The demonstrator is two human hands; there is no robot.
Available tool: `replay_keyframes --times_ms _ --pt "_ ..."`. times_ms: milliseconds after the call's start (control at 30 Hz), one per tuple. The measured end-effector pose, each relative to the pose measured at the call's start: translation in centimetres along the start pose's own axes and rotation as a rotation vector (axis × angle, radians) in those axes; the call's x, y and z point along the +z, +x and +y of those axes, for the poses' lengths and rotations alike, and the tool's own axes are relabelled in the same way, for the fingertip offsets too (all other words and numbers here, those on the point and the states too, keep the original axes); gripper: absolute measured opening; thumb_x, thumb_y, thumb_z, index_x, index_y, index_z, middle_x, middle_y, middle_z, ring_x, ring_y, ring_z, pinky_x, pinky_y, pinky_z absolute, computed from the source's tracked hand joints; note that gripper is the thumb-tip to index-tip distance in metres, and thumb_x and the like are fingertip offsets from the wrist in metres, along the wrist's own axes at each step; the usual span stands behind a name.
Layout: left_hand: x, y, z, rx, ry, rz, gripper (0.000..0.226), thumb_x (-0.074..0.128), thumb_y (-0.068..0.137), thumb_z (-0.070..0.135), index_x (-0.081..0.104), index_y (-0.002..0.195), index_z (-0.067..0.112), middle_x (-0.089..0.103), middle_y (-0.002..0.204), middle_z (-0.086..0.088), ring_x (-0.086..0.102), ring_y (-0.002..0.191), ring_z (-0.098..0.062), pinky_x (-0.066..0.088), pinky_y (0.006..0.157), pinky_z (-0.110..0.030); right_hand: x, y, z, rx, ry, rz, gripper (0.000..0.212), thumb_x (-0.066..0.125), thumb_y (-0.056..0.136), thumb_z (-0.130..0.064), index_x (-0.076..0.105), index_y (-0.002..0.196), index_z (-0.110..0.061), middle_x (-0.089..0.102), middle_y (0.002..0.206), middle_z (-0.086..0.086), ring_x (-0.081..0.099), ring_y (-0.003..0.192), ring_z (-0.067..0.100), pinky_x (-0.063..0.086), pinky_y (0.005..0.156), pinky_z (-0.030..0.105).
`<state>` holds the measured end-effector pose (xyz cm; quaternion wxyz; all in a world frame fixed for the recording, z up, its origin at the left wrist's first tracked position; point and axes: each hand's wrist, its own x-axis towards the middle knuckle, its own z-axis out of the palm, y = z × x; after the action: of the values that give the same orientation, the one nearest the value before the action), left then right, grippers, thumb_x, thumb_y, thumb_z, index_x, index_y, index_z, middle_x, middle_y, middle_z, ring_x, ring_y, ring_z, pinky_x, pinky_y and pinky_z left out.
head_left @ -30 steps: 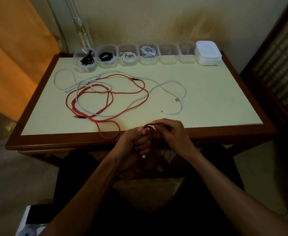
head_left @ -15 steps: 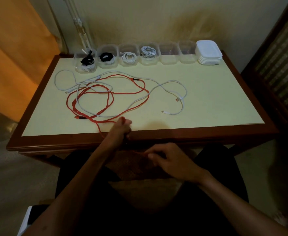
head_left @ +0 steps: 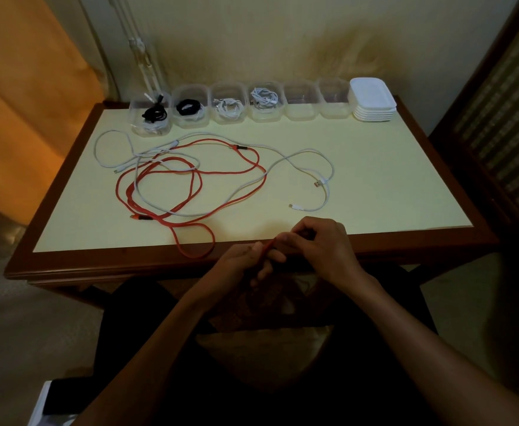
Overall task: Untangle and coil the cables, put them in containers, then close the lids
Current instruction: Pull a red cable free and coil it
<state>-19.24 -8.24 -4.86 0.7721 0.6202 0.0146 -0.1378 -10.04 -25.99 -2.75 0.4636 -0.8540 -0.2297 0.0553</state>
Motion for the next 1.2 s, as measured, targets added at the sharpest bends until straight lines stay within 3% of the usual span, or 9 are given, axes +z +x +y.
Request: replay_keyframes --times_ms 133,267,433,533,633,767,900,1100,1200 --pt "0.0 0.1 0.0 -0.031 0.015 -0.068 0.036 0.037 0.099 0.032 0.058 0.101 0.003 0.048 0.066 0.000 0.042 0.054 -0.011 0.041 0.053 -0.023 0.4 -0.1 0.2 -0.001 0.030 -0.017 0.022 0.077 0.081 -0.038 0.075 0.081 -0.015 0.069 0.070 -0.004 0.064 0.068 0.011 0.048 0.063 0.026" --pt "0.9 -0.1 0.4 -0.052 -0.300 -0.062 0.026 0.040 0.094 0.030 0.051 0.080 0.011 0.035 0.058 0.004 0.032 0.046 -0.008 0.032 0.046 -0.021 1.4 -0.1 0.8 -0.092 -0.003 -0.026 0.018 0.065 0.094 -0.028 0.074 0.087 -0.013 0.069 0.076 -0.006 0.062 0.072 0.008 0.046 0.064 0.025" --pt "1.2 1.0 3.0 0.055 -0.747 0.317 0.033 0.034 0.101 0.028 0.050 0.077 0.012 0.026 0.055 0.006 0.023 0.045 -0.007 0.021 0.050 -0.023 4.3 -3.1 1.9 -0.043 0.044 -0.236 0.020 0.049 0.103 -0.021 0.068 0.107 -0.016 0.059 0.065 -0.009 0.059 0.059 0.005 0.041 0.057 0.018" --pt "-1.3 1.7 3.9 0.120 -0.811 0.538 0.031 0.032 0.104 0.028 0.051 0.087 0.011 0.033 0.061 0.005 0.031 0.052 -0.009 0.030 0.059 -0.024 4.8 -6.1 1.6 0.020 0.182 -0.491 0.021 0.055 0.101 -0.025 0.064 0.117 -0.016 0.060 0.066 -0.016 0.058 0.059 -0.002 0.041 0.057 0.012" --pt "-3.0 1.5 4.2 0.124 -0.620 0.636 0.022 0.034 0.104 0.020 0.051 0.094 0.010 0.037 0.063 0.003 0.035 0.056 -0.011 0.034 0.060 -0.027 4.1 -7.7 0.7 0.034 0.294 -0.544 0.022 0.060 0.098 -0.026 0.064 0.118 -0.017 0.060 0.068 -0.021 0.055 0.061 -0.002 0.041 0.060 0.016" --pt "-2.0 0.7 3.4 -0.015 -0.046 0.487 0.023 0.032 0.105 0.017 0.053 0.101 0.008 0.044 0.065 0.001 0.043 0.060 -0.015 0.038 0.062 -0.030 2.3 -5.7 -1.4 -0.017 0.350 -0.337 0.015 0.058 0.098 -0.020 0.071 0.105 -0.018 0.062 0.070 -0.014 0.056 0.062 0.002 0.042 0.057 0.021" --pt "-0.4 -0.3 2.7 -0.047 0.186 0.168 0.025 0.035 0.104 0.015 0.058 0.101 0.006 0.063 0.081 -0.002 0.061 0.079 -0.019 0.051 0.078 -0.035 1.2 -2.4 -2.7 -0.134 0.162 -0.123 0.010 0.065 0.094 -0.015 0.075 0.094 -0.014 0.072 0.085 -0.013 0.067 0.083 0.000 0.051 0.076 0.015" --pt "-0.2 -0.8 2.2 -0.061 -0.136 -0.006 0.033 0.039 0.097 0.031 0.055 0.083 0.006 0.039 0.064 -0.004 0.034 0.055 -0.017 0.031 0.059 -0.032 0.4 -0.2 -1.8 -0.013 -0.004 -0.008 0.028 0.078 0.078 -0.042 0.072 0.090 -0.018 0.067 0.084 -0.011 0.058 0.074 -0.005 0.043 0.063 0.012" --pt "-0.1 -1.0 2.2 -0.122 -0.235 -0.044 0.042 0.037 0.099 0.040 0.062 0.081 0.010 0.026 0.059 -0.001 0.020 0.049 -0.014 0.027 0.049 -0.026 0.6 -0.1 -1.1 0.094 0.153 -0.168 0.032 0.064 0.091 -0.043 0.072 0.106 -0.017 0.072 0.096 -0.003 0.058 0.065 -0.001 0.043 0.063 0.021"
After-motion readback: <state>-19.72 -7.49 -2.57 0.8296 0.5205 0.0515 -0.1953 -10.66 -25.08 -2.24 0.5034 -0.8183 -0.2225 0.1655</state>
